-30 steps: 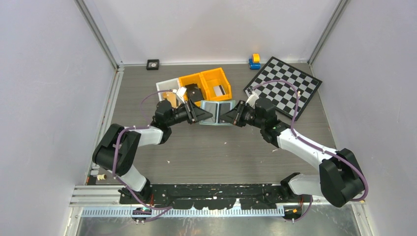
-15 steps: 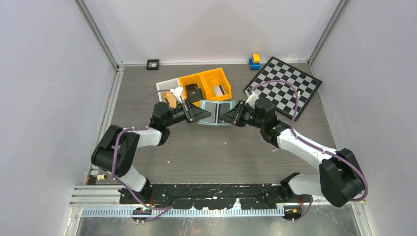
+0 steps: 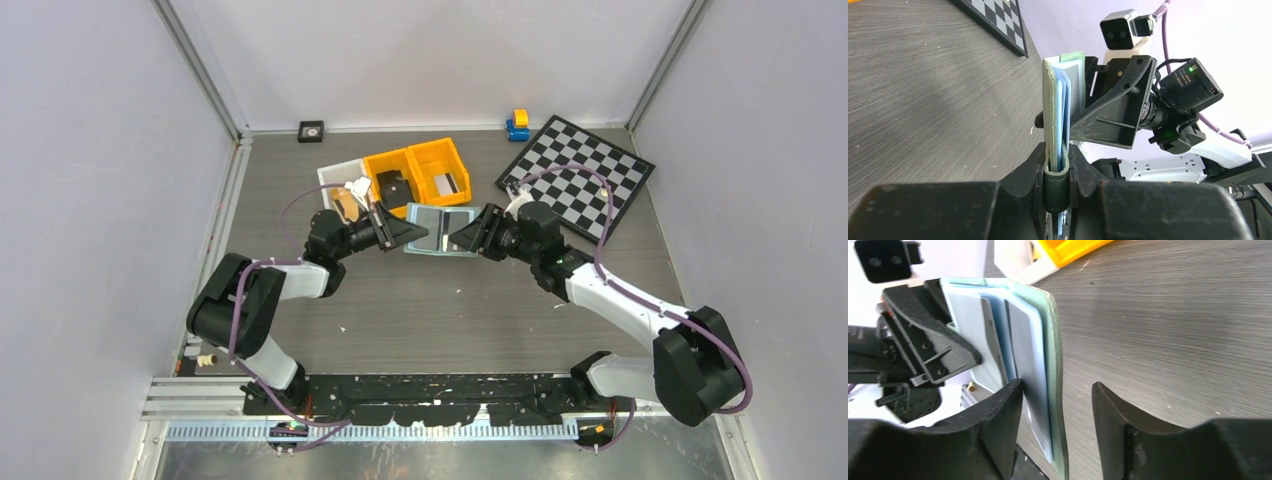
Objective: Take the credit cards out of the card holder
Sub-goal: Remove the credit card from the card holder.
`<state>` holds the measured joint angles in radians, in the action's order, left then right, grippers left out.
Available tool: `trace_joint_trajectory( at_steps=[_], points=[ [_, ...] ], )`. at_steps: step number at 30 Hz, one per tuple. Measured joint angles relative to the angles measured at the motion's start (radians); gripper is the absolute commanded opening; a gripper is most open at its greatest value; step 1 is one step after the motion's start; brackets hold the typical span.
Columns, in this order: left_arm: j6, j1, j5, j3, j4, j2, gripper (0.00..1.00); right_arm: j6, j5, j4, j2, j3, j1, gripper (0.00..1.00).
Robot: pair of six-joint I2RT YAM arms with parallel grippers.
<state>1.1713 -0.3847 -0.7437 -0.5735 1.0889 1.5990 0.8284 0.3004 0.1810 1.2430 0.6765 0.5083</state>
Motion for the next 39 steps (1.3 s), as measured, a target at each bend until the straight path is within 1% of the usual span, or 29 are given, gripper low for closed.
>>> trace_joint_trajectory(
  at_steps=[2, 6, 12, 15, 18, 22, 27, 31, 36, 39],
  points=[
    [-0.001, 0.000, 0.005, 0.003, -0.006, 0.001, 0.08, -0.010, -0.048, -0.042, -0.016, 0.000, 0.000, 0.64],
    [-0.014, 0.001, 0.026, 0.004, -0.048, 0.001, 0.08, -0.022, -0.150, -0.106, -0.089, -0.006, 0.000, 0.64],
    [-0.041, 0.001, 0.055, 0.004, -0.124, 0.001, 0.07, -0.044, -0.263, -0.121, -0.254, -0.044, 0.000, 0.58],
    [-0.058, 0.001, 0.070, 0.004, -0.167, 0.000, 0.07, -0.055, -0.283, -0.101, -0.330, -0.084, 0.000, 0.55],
    [-0.076, 0.001, 0.086, 0.005, -0.196, 0.000, 0.05, -0.061, -0.246, -0.040, -0.353, -0.122, -0.002, 0.53],
    [-0.084, -0.002, 0.123, 0.012, -0.240, -0.008, 0.05, -0.054, -0.161, 0.056, -0.291, -0.136, -0.002, 0.50],
    [-0.094, -0.024, 0.155, 0.031, -0.277, -0.029, 0.05, -0.003, -0.034, 0.197, -0.109, -0.136, -0.002, 0.46],
    [-0.112, -0.046, 0.159, 0.040, -0.288, -0.053, 0.05, 0.037, 0.027, 0.258, -0.009, -0.136, -0.002, 0.44],
    [-0.129, -0.061, 0.159, 0.042, -0.291, -0.097, 0.05, 0.057, 0.059, 0.298, 0.029, -0.136, -0.002, 0.43],
    [-0.133, -0.066, 0.159, 0.050, -0.284, -0.127, 0.05, 0.066, 0.066, 0.319, 0.044, -0.136, -0.002, 0.39]
  ],
)
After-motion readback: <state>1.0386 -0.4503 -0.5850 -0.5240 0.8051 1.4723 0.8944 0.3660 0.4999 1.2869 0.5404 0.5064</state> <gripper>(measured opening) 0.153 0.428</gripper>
